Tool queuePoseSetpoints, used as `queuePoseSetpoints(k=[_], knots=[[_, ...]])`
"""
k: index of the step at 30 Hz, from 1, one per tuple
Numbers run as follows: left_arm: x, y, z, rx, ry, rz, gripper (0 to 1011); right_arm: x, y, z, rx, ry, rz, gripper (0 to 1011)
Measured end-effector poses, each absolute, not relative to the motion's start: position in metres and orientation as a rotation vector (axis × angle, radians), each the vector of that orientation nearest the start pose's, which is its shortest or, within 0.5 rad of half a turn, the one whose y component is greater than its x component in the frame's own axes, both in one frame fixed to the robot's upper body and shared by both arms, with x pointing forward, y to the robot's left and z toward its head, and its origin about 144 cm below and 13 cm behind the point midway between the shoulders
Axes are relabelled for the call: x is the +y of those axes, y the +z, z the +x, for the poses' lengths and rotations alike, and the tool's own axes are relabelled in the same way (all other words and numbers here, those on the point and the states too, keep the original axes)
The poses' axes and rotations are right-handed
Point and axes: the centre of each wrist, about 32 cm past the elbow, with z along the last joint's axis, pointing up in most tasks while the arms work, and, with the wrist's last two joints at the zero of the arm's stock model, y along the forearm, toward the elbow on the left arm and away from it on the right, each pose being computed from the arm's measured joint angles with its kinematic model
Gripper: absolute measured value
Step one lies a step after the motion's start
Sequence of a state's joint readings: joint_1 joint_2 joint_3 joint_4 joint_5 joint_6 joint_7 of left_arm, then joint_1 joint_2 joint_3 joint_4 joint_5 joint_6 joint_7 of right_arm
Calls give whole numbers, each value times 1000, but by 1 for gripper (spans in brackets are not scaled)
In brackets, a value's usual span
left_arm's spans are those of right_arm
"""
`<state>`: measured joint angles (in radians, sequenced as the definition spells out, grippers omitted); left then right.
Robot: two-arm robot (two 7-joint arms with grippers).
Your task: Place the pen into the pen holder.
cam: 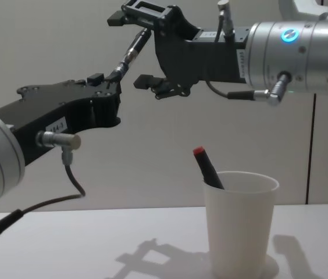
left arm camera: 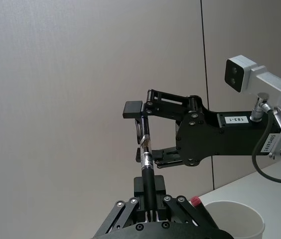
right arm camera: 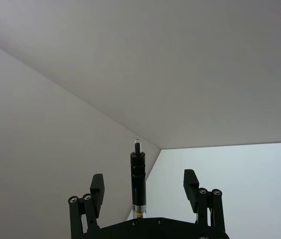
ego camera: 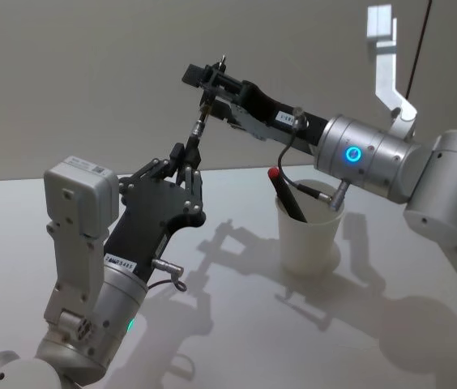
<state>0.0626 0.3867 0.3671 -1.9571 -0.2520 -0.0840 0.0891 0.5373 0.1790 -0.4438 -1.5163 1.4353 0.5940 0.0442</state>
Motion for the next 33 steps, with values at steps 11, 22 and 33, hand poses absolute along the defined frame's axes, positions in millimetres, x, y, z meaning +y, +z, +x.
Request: queuePoseSetpoints(k=[11,22,33], knots=[[192,1217,405,-212,1182,-190,118,-135,1299,555,900,-501,323,1002],[192,1217,405,-212,1182,-191,118,-133,1298,556,902,-499,327,1002],[192,1217,405,-212,1182,-190,118,-133,1297,556,902,-498,329,770]])
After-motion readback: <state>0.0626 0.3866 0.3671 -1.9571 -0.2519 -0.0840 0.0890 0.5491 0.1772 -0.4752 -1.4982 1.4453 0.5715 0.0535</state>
